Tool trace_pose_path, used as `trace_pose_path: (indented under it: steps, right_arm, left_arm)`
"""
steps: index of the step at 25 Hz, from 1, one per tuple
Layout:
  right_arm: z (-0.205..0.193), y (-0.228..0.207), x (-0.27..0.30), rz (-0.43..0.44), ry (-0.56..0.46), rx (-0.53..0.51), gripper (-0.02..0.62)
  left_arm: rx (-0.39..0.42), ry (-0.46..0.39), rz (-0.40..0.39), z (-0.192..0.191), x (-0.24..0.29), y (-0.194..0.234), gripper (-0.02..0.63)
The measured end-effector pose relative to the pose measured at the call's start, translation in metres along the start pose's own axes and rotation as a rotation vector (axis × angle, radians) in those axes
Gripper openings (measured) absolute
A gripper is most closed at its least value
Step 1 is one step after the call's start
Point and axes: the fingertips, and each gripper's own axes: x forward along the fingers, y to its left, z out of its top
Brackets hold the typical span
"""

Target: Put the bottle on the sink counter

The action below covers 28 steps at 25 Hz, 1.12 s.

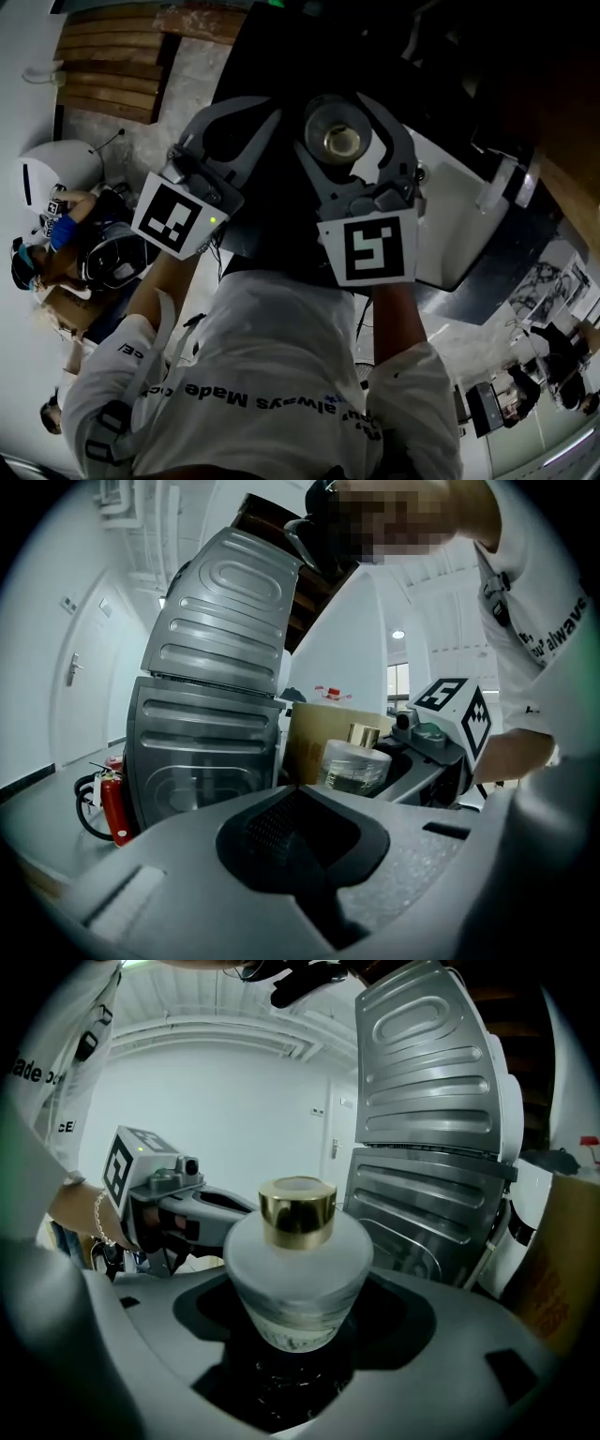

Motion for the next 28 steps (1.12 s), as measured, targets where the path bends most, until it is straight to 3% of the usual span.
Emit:
trace_pose_path:
  steps: [17,28]
  right_arm:
    - [-0.050,-0.039,0.081,0.026,0.073,0.055,0.333]
    - [-0.067,-0.039,0.108,0.026,0.080,0.060,0.333]
  left_arm:
    - [-0.063,0.093,0.000,-0.060,0.063,0.045,0.003]
    - [-0.085,0.120,0.019,-0.084,0.069,0.059,0.003]
